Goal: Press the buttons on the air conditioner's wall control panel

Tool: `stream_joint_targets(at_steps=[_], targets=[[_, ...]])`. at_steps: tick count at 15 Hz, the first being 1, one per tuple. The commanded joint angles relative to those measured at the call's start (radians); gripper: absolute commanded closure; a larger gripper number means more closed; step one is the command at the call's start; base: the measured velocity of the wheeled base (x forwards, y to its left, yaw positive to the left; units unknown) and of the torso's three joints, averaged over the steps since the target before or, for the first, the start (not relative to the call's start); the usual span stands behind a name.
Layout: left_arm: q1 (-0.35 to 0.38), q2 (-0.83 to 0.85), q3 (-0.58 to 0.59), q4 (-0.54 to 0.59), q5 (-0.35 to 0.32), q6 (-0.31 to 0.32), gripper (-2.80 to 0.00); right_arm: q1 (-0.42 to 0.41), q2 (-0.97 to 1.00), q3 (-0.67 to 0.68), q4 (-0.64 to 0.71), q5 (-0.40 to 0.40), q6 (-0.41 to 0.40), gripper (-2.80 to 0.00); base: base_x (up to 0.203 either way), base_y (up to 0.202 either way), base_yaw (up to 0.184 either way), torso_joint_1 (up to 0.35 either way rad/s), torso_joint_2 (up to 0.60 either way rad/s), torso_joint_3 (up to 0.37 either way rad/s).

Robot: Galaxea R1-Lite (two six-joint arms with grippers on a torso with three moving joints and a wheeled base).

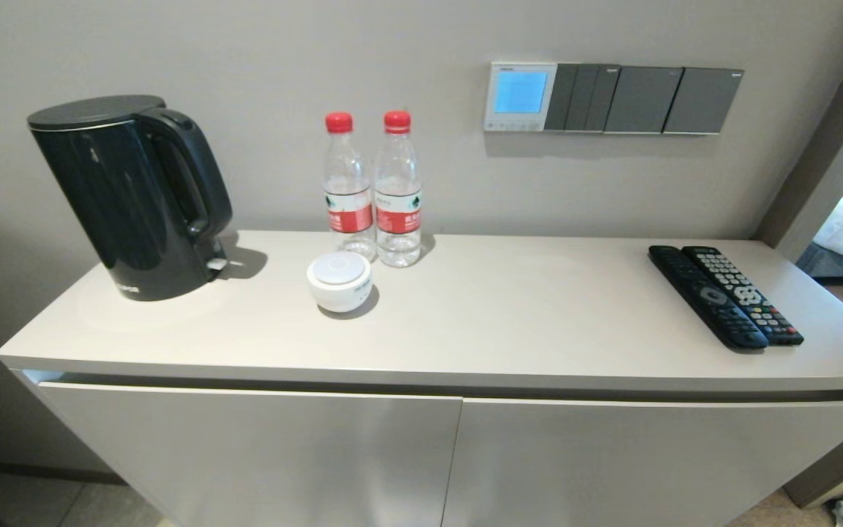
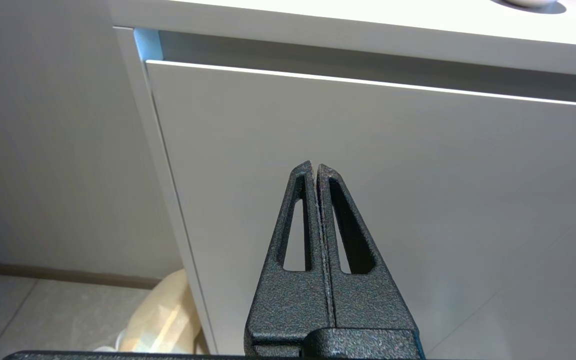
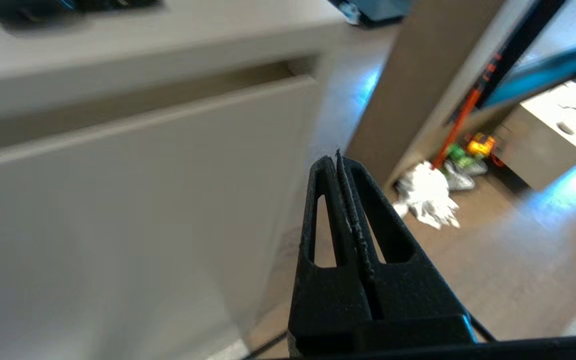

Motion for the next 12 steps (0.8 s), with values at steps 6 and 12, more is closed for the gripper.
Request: stream_joint_targets(at_steps=[6, 12], targets=[[0.000, 0.000, 0.000, -0.001, 0.001, 0.000, 0.00, -0.047, -0.451, 0.035, 0.233, 0.291, 0.002, 0.00, 0.000, 0.000, 0.000, 0.000, 0.00, 0.000], [0.000, 0.000, 0.000, -0.001, 0.001, 0.000, 0.00, -0.050, -0.549, 0.048, 0.359, 0.614, 0.041, 0.00, 0.000, 0.000, 0.000, 0.000, 0.00, 0.000]])
